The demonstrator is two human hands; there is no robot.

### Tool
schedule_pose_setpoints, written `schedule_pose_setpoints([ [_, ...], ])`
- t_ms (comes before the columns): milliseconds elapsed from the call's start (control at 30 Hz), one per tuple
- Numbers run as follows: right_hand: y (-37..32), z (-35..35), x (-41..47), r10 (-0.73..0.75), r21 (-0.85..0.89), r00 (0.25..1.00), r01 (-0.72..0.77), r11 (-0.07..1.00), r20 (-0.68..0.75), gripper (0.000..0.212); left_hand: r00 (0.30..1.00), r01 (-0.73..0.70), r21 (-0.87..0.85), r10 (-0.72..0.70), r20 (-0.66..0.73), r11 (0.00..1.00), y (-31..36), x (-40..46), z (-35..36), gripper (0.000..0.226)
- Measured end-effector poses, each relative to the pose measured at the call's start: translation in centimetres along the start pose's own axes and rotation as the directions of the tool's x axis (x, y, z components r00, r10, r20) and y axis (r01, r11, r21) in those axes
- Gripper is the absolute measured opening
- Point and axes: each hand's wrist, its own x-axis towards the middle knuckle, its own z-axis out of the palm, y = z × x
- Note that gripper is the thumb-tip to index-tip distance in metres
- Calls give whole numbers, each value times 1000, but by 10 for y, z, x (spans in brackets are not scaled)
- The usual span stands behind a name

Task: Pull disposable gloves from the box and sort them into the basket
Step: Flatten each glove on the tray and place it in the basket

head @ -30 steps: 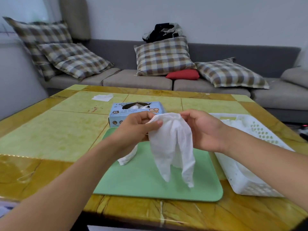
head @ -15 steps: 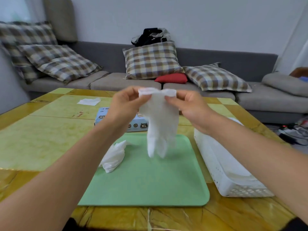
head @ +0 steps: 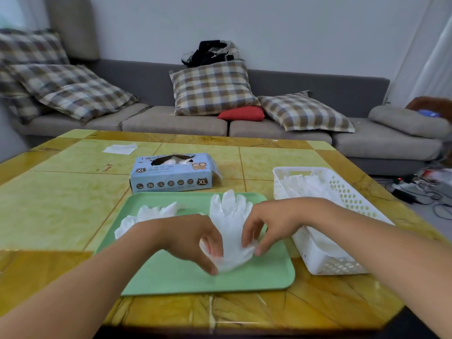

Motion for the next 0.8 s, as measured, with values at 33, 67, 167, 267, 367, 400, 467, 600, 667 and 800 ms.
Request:
schedule_pose_setpoints([
  [33,-5,-4,-5,18,21,996,-20,1000,84,28,997,27,-7,-26,77,1000,5,-2,0,30],
  [67,-8,-9,-8,29,66,992,-37,997,126,26,992,47,-44,-42,118,998,10,-5,-2,33],
  [167,-9,-13,-6,16,219,998,-1,976,-64,21,996,44,-93,-52,-75,995,8,-7,-14,33],
  [267,-8,-3,11,84,58,959,-71,996,-271,61,942,133,69,-104,-320,989,-7,-4,-14,39],
  [367,-13,19,30,119,-107,983,-134,985,-140,111,950,283,259,-232,-211,923,-13,3,3,83],
  [400,-13,25,34,141,-158,986,-154,975,-93,120,954,286,310,-240,-178,907,-12,6,8,91],
  [467,-11,30,40,216,-202,975,-220,954,-44,132,956,285,372,-236,-173,883,-12,9,14,100],
  [600,-1,24,40,320,-179,947,-316,932,-10,136,957,284,349,-241,-162,893,-13,7,20,105],
  [667,2,19,40,304,-177,952,-303,936,-21,127,961,269,349,-226,-159,898,-14,1,24,106],
  [800,-10,1,35,192,-192,935,-257,947,-299,78,969,190,237,-143,-203,953,-18,-18,7,99],
])
